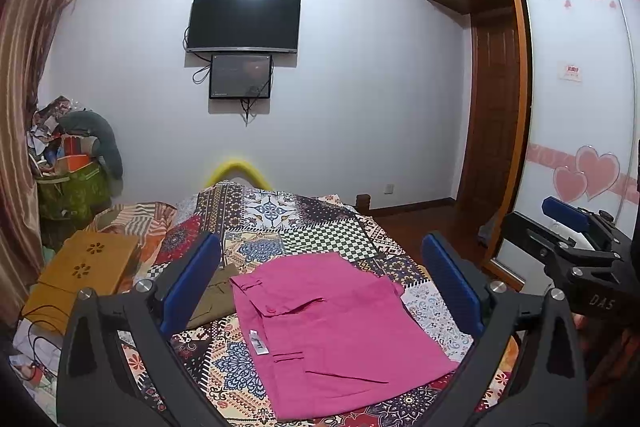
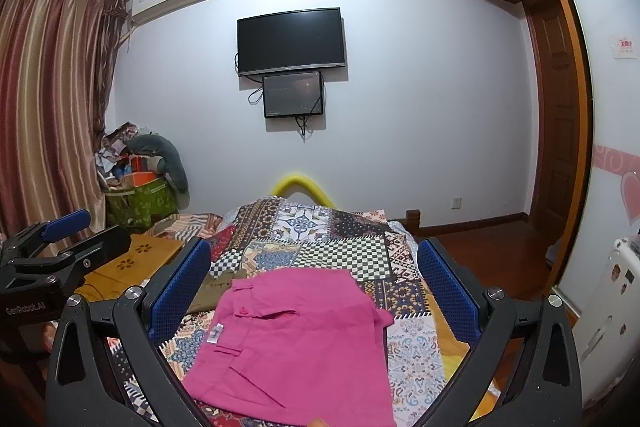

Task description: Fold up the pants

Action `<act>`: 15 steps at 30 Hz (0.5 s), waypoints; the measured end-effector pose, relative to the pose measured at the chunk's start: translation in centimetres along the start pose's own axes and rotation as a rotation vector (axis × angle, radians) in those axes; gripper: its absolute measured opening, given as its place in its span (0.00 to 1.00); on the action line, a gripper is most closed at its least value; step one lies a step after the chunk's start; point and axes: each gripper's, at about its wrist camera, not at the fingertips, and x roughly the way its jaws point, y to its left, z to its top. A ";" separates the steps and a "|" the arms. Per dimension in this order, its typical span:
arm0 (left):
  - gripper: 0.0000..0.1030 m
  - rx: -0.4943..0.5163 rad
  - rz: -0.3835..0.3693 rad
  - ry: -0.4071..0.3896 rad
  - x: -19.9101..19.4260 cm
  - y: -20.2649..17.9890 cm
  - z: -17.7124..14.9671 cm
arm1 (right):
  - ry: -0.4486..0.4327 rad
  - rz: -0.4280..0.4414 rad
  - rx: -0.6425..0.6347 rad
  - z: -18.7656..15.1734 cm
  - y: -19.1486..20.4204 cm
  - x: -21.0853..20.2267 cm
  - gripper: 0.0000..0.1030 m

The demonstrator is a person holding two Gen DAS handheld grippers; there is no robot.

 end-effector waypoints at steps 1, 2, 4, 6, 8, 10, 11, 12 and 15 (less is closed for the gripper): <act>0.99 -0.001 -0.001 0.000 0.0 0.1 0.0 | 0.000 0.000 0.000 -0.1 0.0 0.0 1.00; 0.99 -0.002 -0.001 0.000 0.0 0.1 0.0 | 0.000 0.000 0.000 -0.1 0.0 0.0 1.00; 0.99 -0.002 -0.001 -0.001 0.0 0.1 0.0 | 0.000 0.000 0.000 -0.1 -0.1 0.1 1.00; 0.99 -0.002 -0.002 0.000 0.0 0.1 0.1 | 0.001 0.001 0.001 -0.1 -0.1 0.1 1.00; 0.99 -0.002 -0.002 0.001 0.0 0.1 0.1 | 0.000 0.001 0.000 -0.1 -0.1 0.1 1.00; 0.99 -0.002 -0.001 0.000 0.0 0.1 0.1 | 0.001 0.002 0.000 -0.1 -0.1 0.1 1.00; 0.99 -0.002 -0.001 0.000 0.0 0.1 0.1 | 0.001 0.001 0.000 -0.2 -0.1 0.1 1.00; 0.99 -0.002 -0.001 0.000 0.0 0.1 0.1 | 0.001 0.001 0.000 -0.2 -0.1 0.1 1.00; 0.99 -0.001 -0.002 -0.001 0.0 0.1 0.1 | 0.001 0.002 0.001 -0.2 -0.1 0.1 1.00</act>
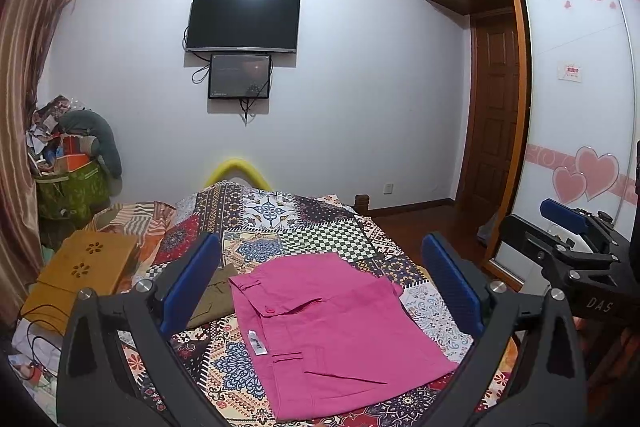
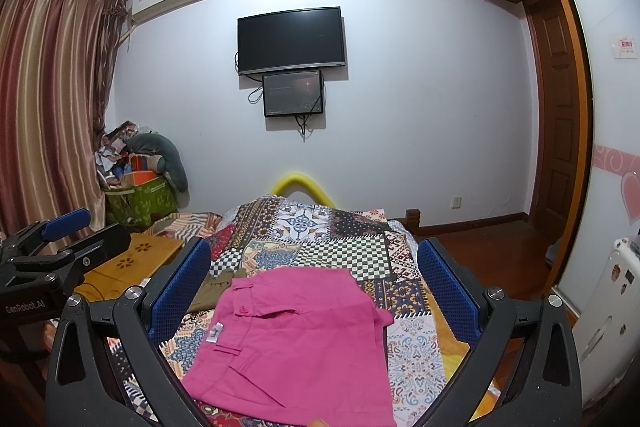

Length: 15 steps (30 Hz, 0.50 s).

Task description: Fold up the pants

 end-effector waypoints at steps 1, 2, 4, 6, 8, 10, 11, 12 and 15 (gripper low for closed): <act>0.99 0.000 0.000 0.001 0.0 0.0 0.0 | 0.001 -0.001 0.001 0.0 0.1 0.0 1.00; 0.99 -0.001 -0.001 0.001 0.0 0.0 0.0 | 0.000 -0.001 0.000 0.0 0.1 0.0 1.00; 0.99 -0.002 -0.001 0.000 0.0 0.0 0.0 | 0.000 0.000 0.001 0.1 0.1 0.0 1.00; 0.99 -0.002 0.000 0.000 0.0 0.0 0.1 | 0.001 0.001 0.001 0.0 0.0 0.1 1.00; 0.99 -0.002 -0.001 0.001 0.0 0.0 0.1 | 0.001 0.001 0.000 0.0 0.0 0.1 1.00; 0.99 -0.001 0.000 0.000 0.0 0.0 0.1 | 0.001 0.001 0.001 0.0 0.0 0.1 1.00; 0.99 -0.001 -0.001 0.001 0.0 0.0 0.1 | 0.001 0.001 0.001 0.0 0.0 0.1 1.00; 0.99 -0.002 -0.001 0.000 0.0 0.0 0.1 | 0.001 0.001 0.001 0.0 0.0 0.1 1.00; 0.99 -0.002 -0.002 -0.001 0.0 0.0 0.1 | 0.001 0.001 0.001 0.0 0.0 0.1 1.00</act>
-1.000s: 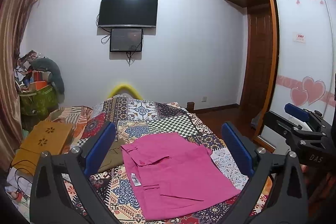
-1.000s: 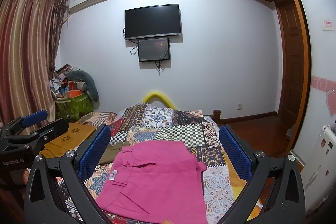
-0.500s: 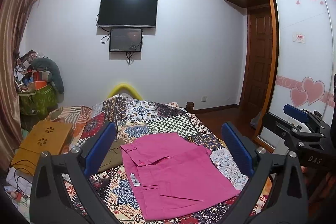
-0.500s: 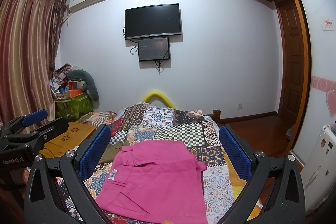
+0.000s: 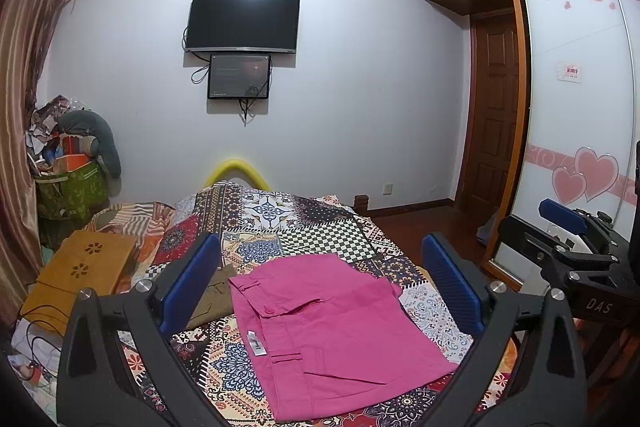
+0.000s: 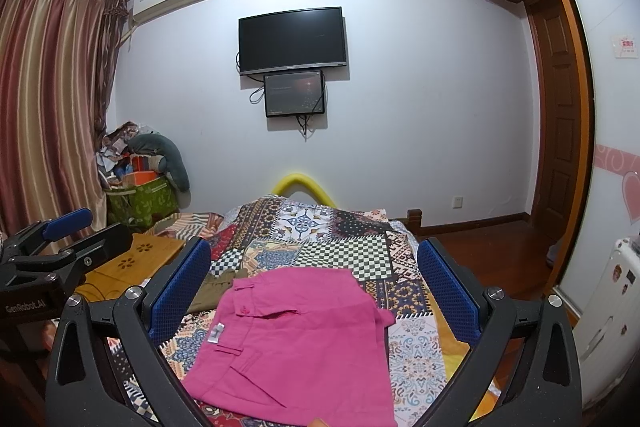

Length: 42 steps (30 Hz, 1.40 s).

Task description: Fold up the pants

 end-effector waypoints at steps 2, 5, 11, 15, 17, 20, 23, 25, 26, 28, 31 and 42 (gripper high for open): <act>0.99 0.000 -0.001 0.001 0.0 0.0 0.0 | 0.000 0.000 -0.001 0.0 0.0 0.0 1.00; 0.99 0.000 0.000 0.001 0.0 0.0 0.0 | 0.000 0.001 -0.002 0.0 0.1 0.0 1.00; 0.99 0.000 -0.001 0.002 0.0 0.0 0.0 | 0.001 0.002 -0.003 -0.1 0.2 0.0 1.00; 0.99 -0.001 -0.002 0.003 0.1 0.0 -0.1 | 0.002 0.002 -0.005 -0.2 0.4 0.0 1.00; 0.99 -0.001 -0.003 0.004 0.2 0.0 -0.2 | 0.002 0.003 -0.005 -0.2 0.4 0.0 1.00; 0.99 0.000 -0.001 0.006 0.2 0.0 -0.2 | 0.003 0.003 -0.006 -0.3 0.5 0.0 1.00; 0.99 -0.004 -0.001 0.011 0.6 0.1 -0.3 | 0.007 0.004 -0.006 -0.2 0.5 0.3 1.00; 0.99 -0.007 0.000 0.016 0.9 0.2 -0.5 | 0.013 0.003 -0.006 -0.3 0.4 0.6 1.00; 0.99 -0.009 0.001 0.021 1.1 0.3 -0.5 | 0.016 0.002 -0.007 -0.3 0.3 0.8 1.00; 0.99 -0.013 0.003 0.028 1.5 0.6 -0.7 | 0.024 -0.003 -0.010 -0.5 0.3 1.2 1.00; 0.99 -0.018 0.010 0.053 2.9 1.1 -0.9 | 0.039 -0.013 -0.018 -0.8 0.0 2.0 1.00; 0.99 0.004 0.066 0.198 10.4 4.0 -3.3 | 0.169 -0.080 0.003 -3.6 -3.5 7.4 1.00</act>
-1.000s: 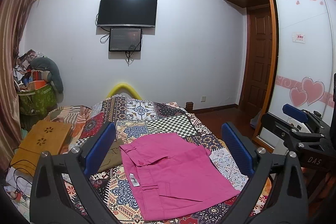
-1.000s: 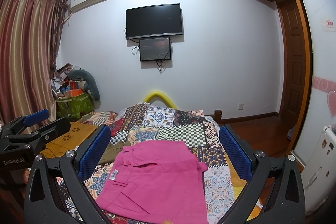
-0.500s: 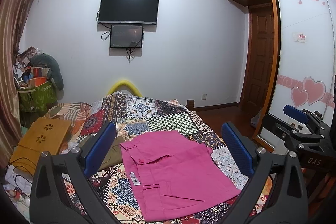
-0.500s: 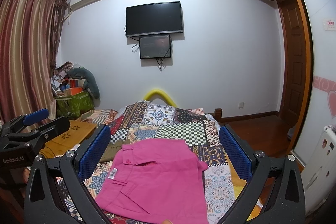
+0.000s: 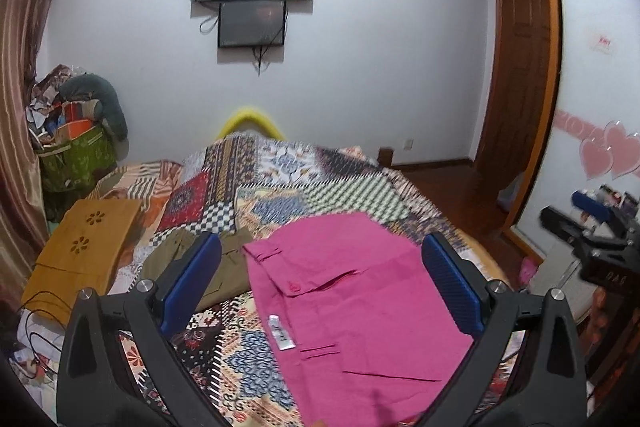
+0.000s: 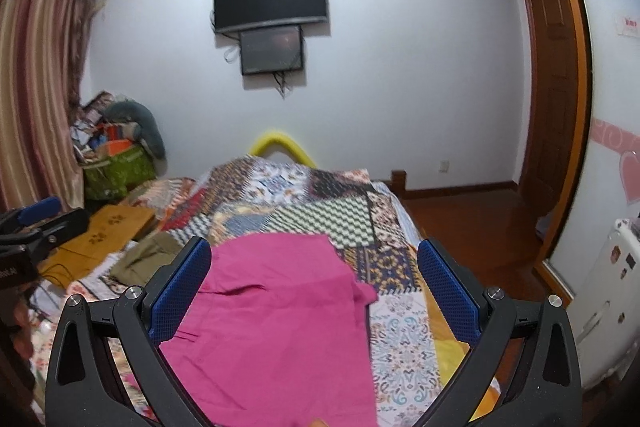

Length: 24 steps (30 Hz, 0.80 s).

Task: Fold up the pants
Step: 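Lower both grippers toward the waistband edge of the pink pants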

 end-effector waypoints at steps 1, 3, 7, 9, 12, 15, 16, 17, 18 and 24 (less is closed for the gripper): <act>0.99 0.010 0.015 0.012 0.8 0.2 -0.1 | 0.004 -0.002 -0.004 -0.2 -0.3 0.4 1.00; 0.99 0.032 0.039 0.048 2.8 0.4 -0.7 | 0.031 -0.013 -0.005 -0.6 -1.0 1.6 1.00; 0.93 0.035 0.042 0.136 6.7 1.2 -2.0 | 0.081 -0.025 -0.009 -1.1 -2.0 3.4 0.99; 0.87 0.026 0.041 0.190 8.8 1.7 -2.8 | 0.104 -0.036 -0.017 -1.5 -2.4 4.2 0.99; 0.86 0.006 0.027 0.265 11.5 2.4 -4.0 | 0.148 -0.022 -0.021 -2.1 -2.9 5.7 0.99; 0.83 -0.010 0.011 0.320 13.9 3.3 -5.1 | 0.185 -0.021 -0.030 -2.8 -3.2 7.3 0.95; 0.83 -0.013 0.006 0.337 14.5 3.4 -5.4 | 0.205 -0.022 -0.031 -3.0 -3.4 7.9 0.90; 0.83 -0.019 0.005 0.355 15.2 3.6 -5.7 | 0.225 -0.018 -0.028 -3.1 -3.5 8.7 0.85; 0.83 -0.025 0.000 0.374 16.0 3.8 -6.0 | 0.245 -0.012 -0.019 -3.4 -3.7 9.3 0.84; 0.77 -0.025 -0.021 0.459 19.4 4.3 -7.7 | 0.354 -0.015 0.007 -5.2 -4.8 13.1 0.63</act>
